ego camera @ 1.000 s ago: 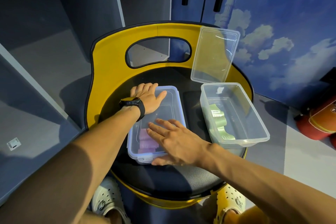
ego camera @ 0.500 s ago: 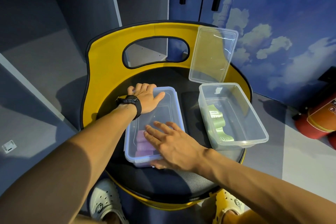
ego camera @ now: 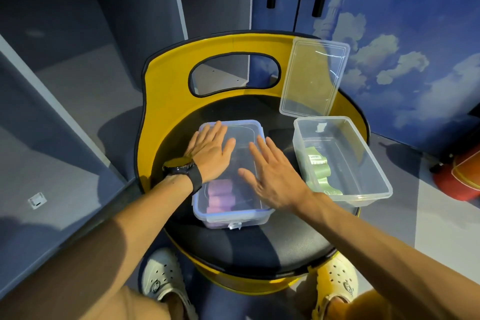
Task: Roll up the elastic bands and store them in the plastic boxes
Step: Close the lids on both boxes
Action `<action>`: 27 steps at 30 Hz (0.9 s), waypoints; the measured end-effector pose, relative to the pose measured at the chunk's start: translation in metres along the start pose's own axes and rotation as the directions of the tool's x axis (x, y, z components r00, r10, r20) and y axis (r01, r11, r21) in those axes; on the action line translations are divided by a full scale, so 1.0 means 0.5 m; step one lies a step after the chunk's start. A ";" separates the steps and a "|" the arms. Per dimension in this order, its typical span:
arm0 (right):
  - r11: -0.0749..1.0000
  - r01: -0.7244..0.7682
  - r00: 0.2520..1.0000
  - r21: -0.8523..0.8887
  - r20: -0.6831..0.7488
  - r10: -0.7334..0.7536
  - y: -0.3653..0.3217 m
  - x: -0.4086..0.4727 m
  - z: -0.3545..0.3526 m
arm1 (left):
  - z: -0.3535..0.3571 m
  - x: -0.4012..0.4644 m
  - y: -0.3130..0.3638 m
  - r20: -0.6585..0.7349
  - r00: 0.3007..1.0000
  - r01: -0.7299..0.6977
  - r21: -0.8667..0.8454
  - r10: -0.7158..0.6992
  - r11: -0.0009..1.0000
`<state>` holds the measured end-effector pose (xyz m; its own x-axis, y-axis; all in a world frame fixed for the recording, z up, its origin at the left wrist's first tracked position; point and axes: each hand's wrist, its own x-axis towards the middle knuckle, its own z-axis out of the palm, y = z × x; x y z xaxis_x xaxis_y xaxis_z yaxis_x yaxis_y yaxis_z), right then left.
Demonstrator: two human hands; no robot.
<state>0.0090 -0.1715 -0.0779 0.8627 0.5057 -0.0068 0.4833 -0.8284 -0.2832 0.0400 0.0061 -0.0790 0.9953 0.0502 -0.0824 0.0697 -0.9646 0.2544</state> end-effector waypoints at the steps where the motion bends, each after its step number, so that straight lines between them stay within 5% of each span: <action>1: 1.000 -0.017 1.000 -0.013 0.022 0.017 0.000 0.002 0.005 | 0.002 -0.022 0.000 0.010 1.000 -0.004 -0.005 0.004 1.000; 12: 0.972 -0.088 0.984 0.216 0.168 0.052 -0.043 0.050 0.038 | -0.011 -0.099 -0.066 0.076 0.996 -0.050 -0.035 0.052 0.998; 27: 0.967 -0.084 0.975 0.242 0.222 0.029 -0.149 0.106 0.038 | -0.053 -0.101 -0.162 0.123 0.992 0.024 0.060 -0.032 0.998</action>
<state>0.0158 -0.0786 -0.0755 0.8217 0.5225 -0.2275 0.3592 -0.7848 -0.5051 -0.0143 0.0883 -0.0699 0.9769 0.0484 -0.2082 0.0898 -0.9768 0.1942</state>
